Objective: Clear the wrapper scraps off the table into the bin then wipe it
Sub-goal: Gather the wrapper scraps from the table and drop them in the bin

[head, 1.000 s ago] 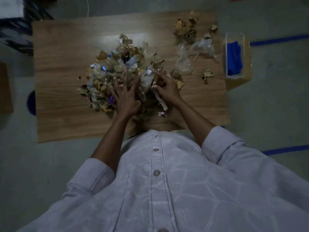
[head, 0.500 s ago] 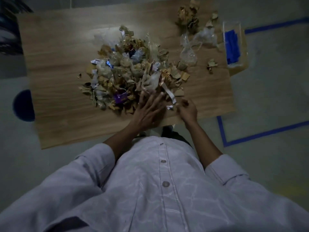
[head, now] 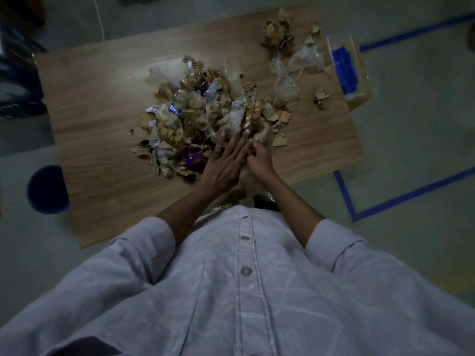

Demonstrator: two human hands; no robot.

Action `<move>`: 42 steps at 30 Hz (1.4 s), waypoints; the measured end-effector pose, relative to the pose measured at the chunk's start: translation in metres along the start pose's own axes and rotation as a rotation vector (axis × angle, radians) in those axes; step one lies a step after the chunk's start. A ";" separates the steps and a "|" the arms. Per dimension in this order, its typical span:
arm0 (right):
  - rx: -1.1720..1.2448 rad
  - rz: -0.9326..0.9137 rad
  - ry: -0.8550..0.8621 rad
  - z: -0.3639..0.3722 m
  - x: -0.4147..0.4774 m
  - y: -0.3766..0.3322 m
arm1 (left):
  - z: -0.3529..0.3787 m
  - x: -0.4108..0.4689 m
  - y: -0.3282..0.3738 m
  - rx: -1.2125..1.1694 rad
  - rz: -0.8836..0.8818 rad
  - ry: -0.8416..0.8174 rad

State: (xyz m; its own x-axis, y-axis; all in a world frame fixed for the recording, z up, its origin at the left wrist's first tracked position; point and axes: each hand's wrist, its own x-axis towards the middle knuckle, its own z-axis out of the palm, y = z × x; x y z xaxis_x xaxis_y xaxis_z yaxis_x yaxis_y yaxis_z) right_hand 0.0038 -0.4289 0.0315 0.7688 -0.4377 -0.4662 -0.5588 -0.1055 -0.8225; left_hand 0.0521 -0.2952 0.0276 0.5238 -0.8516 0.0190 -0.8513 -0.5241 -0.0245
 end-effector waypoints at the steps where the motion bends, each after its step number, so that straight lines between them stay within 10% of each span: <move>1: -0.032 -0.026 0.035 -0.002 -0.003 0.001 | -0.002 0.001 0.003 -0.025 -0.005 0.021; 10: 0.235 0.320 0.298 -0.065 0.007 0.026 | 0.004 0.033 0.029 -0.096 0.181 -0.085; 23: 0.063 0.345 0.101 -0.138 0.052 0.055 | 0.039 0.120 0.045 -0.068 0.157 -0.333; 30: 0.043 0.246 0.163 -0.181 0.098 0.043 | 0.055 0.162 0.049 -0.083 0.269 0.048; 42: -0.326 0.004 0.359 -0.211 0.172 0.049 | 0.058 0.221 0.065 -0.175 -0.211 -0.284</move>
State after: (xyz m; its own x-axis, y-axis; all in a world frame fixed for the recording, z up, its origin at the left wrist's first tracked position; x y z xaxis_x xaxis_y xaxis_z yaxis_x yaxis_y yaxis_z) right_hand 0.0435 -0.6976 -0.0199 0.6424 -0.7134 -0.2799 -0.6740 -0.3521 -0.6494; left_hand 0.1145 -0.5179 -0.0279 0.6548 -0.7051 -0.2720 -0.7034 -0.7002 0.1218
